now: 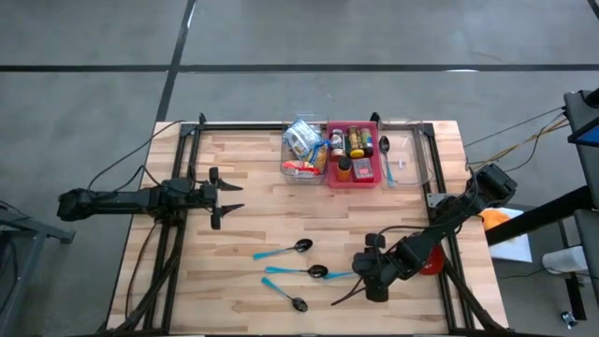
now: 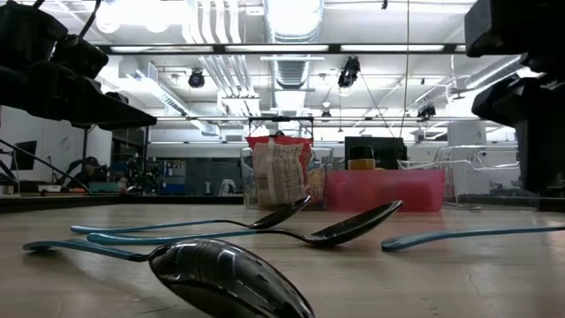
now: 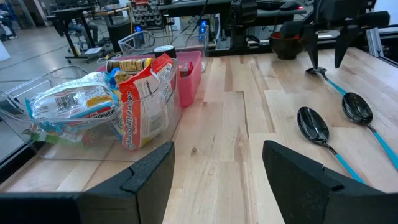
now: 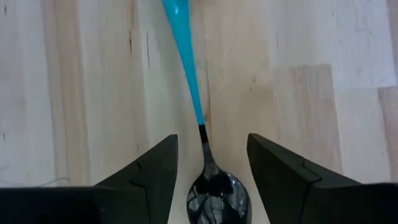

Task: Pick & Place Food Item
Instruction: Put the blue spoon into the right transparent bin

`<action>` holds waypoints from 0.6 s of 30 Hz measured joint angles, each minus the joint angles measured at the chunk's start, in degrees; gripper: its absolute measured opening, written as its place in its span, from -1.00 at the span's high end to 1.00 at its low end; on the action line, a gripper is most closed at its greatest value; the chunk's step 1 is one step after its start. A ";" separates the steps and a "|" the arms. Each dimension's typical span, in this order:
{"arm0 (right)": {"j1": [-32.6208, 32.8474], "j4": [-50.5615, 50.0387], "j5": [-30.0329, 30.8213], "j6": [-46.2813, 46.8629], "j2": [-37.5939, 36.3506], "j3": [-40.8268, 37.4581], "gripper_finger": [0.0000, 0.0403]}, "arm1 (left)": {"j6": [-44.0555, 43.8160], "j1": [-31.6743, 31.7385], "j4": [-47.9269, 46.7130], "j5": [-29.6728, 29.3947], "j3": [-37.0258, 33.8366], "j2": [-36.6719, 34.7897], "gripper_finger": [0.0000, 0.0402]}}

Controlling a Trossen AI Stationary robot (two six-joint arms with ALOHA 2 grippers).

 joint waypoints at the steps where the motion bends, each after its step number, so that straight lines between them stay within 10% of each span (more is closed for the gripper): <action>1: 0.00 -0.01 -0.18 -0.04 0.00 -0.11 0.05 | 0.00 0.02 -0.01 -0.01 0.00 0.00 -0.22; 18: -0.02 6.20 -0.06 0.13 0.00 -5.87 0.05 | 0.14 0.00 -0.02 -0.01 0.00 0.00 -0.22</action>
